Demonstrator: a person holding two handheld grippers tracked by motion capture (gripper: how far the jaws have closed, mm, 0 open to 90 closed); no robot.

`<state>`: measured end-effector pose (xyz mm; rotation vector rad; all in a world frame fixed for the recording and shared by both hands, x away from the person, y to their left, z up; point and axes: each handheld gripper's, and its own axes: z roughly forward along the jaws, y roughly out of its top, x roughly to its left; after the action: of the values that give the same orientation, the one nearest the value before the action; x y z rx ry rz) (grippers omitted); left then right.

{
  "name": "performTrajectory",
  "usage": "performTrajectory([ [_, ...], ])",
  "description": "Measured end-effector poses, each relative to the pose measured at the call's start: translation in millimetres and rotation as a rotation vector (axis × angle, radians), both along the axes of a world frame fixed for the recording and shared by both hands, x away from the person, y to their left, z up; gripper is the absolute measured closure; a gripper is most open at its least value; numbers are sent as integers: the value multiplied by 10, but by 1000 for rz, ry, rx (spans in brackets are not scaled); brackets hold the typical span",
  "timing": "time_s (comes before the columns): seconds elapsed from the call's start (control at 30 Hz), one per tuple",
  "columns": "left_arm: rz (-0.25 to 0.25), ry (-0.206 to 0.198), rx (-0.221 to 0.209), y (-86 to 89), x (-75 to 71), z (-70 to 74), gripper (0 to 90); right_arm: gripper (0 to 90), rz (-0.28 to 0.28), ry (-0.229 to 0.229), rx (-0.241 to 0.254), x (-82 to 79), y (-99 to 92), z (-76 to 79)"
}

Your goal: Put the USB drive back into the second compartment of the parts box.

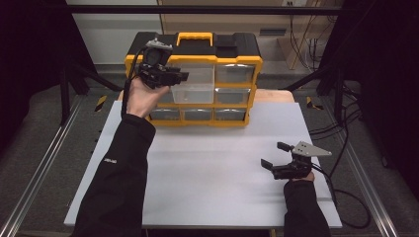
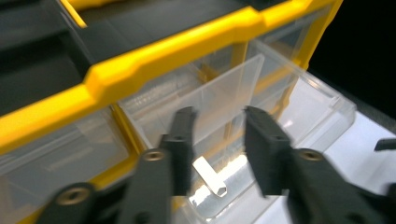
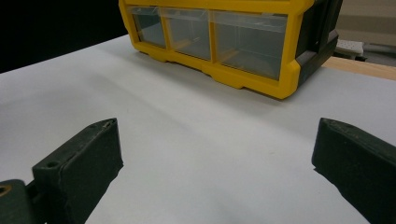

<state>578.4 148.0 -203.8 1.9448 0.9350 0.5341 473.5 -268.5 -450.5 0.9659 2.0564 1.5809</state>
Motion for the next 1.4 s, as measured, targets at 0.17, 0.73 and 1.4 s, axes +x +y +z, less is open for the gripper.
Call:
performTrajectory([
  [0.17, 12, -33, -37, 101, -124, 26, 429, 20, -2, -2, 2, -1, -1, 2],
  [0.73, 11, -61, -106, 482, -464, -180, 11, 20, -1, 1, 0, 1, 2, -1],
  [1.4, -6, -178, -214, 941, -842, -939, 18, 20, 1, 2, -4, 5, 8, -8],
])
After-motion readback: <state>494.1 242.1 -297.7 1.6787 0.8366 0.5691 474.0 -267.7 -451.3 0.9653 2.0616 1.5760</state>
